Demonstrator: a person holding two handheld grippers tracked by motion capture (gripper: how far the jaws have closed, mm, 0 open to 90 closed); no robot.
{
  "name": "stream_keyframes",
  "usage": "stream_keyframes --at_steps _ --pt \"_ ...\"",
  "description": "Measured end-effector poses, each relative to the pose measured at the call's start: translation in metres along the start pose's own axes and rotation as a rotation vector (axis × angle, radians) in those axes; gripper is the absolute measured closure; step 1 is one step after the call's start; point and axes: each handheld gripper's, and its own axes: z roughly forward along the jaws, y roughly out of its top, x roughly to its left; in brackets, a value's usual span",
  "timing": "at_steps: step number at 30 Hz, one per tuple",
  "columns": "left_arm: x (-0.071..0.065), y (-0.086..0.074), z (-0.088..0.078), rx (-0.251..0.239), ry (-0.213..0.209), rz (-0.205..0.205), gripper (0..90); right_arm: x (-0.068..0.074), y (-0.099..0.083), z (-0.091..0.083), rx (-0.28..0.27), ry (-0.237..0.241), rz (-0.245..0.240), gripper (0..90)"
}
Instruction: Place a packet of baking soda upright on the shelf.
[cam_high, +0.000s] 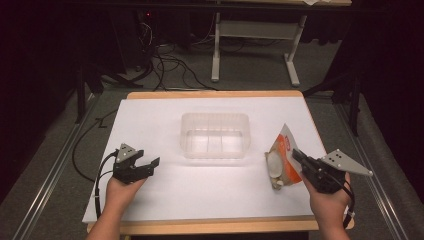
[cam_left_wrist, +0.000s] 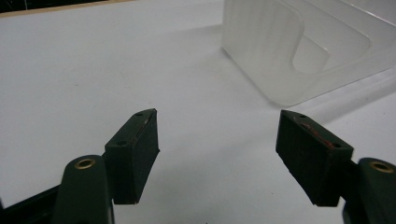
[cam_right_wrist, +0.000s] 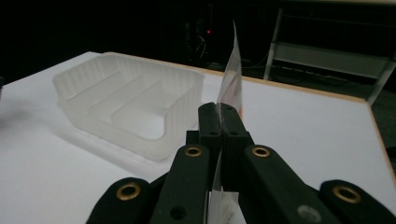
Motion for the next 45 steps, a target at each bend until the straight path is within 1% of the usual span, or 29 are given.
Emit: stream_keyframes --at_steps 4,6,9,11,12,13,14,15,17,24,26,27,28,30,31,33,34,37,38,41,45 --pt "0.001 0.000 -0.001 -0.001 0.000 -0.001 30.3 -0.006 0.016 0.010 -0.008 -0.035 -0.028 90.0" --pt "0.002 0.000 -0.001 -0.001 0.000 -0.002 30.4 -0.007 0.020 0.012 -0.016 -0.036 -0.028 90.0" --pt "0.002 0.000 -0.001 -0.004 -0.003 -0.005 30.4 -0.007 0.019 0.017 -0.003 -0.035 -0.023 90.0" --pt "0.002 0.000 -0.002 -0.005 -0.002 -0.004 30.4 -0.007 0.013 0.025 0.033 -0.043 -0.027 90.0" --pt "0.002 0.000 -0.002 -0.004 -0.003 -0.004 30.4 -0.008 0.009 0.028 0.029 -0.031 -0.018 89.8" --pt "0.001 0.000 -0.002 -0.005 -0.003 -0.003 30.4 -0.008 0.009 0.028 0.029 -0.031 -0.018 89.8" --pt "0.001 0.000 -0.003 -0.007 -0.003 -0.004 30.4 -0.009 0.008 0.029 0.018 -0.033 -0.008 89.0" --pt "0.001 0.000 -0.003 -0.007 -0.003 -0.004 30.4 -0.010 0.007 0.029 0.005 -0.026 0.015 87.8" --pt "0.001 0.000 -0.002 -0.005 -0.003 -0.002 30.3 -0.010 0.005 0.029 -0.003 -0.026 0.024 85.6" --pt "0.000 0.000 -0.001 -0.002 -0.005 0.000 30.3 -0.005 -0.007 0.023 -0.020 -0.018 0.035 79.1" --pt "0.000 0.000 -0.001 -0.003 -0.007 -0.001 30.3 -0.003 -0.009 0.021 -0.024 -0.021 0.031 77.5" --pt "0.000 0.000 -0.002 -0.003 -0.007 -0.001 30.4 -0.001 -0.011 0.018 -0.024 -0.020 0.032 74.8" --pt "0.000 0.000 -0.002 -0.004 -0.007 -0.001 30.4 -0.001 -0.011 0.018 -0.024 -0.020 0.032 74.8" --pt "0.000 0.000 -0.002 -0.005 -0.009 -0.002 30.3 0.002 -0.014 0.016 -0.027 -0.031 0.021 71.6" --pt "0.000 0.000 -0.001 -0.006 -0.011 -0.002 30.4 0.003 -0.016 0.013 -0.026 -0.036 0.019 68.9" --pt "0.000 0.000 -0.001 -0.005 -0.012 -0.001 30.4 0.004 -0.018 0.012 -0.022 -0.034 0.026 68.4" --pt "-0.001 0.000 -0.001 -0.004 -0.014 0.003 30.3 0.005 -0.022 0.010 -0.016 -0.041 0.020 65.9" --pt "-0.001 0.000 -0.001 -0.002 -0.016 0.007 30.3 0.005 -0.025 0.008 -0.011 -0.053 0.021 63.5" --pt "-0.001 0.000 -0.001 -0.001 -0.017 0.008 30.3 0.005 -0.027 0.007 -0.009 -0.061 0.019 62.8" --pt "-0.001 0.000 -0.001 -0.003 -0.017 0.006 30.3 0.004 -0.031 0.006 -0.006 -0.067 0.028 62.1" --pt "-0.001 0.000 -0.001 -0.003 -0.018 0.005 30.3 0.004 -0.034 0.008 0.001 -0.069 0.027 61.3"
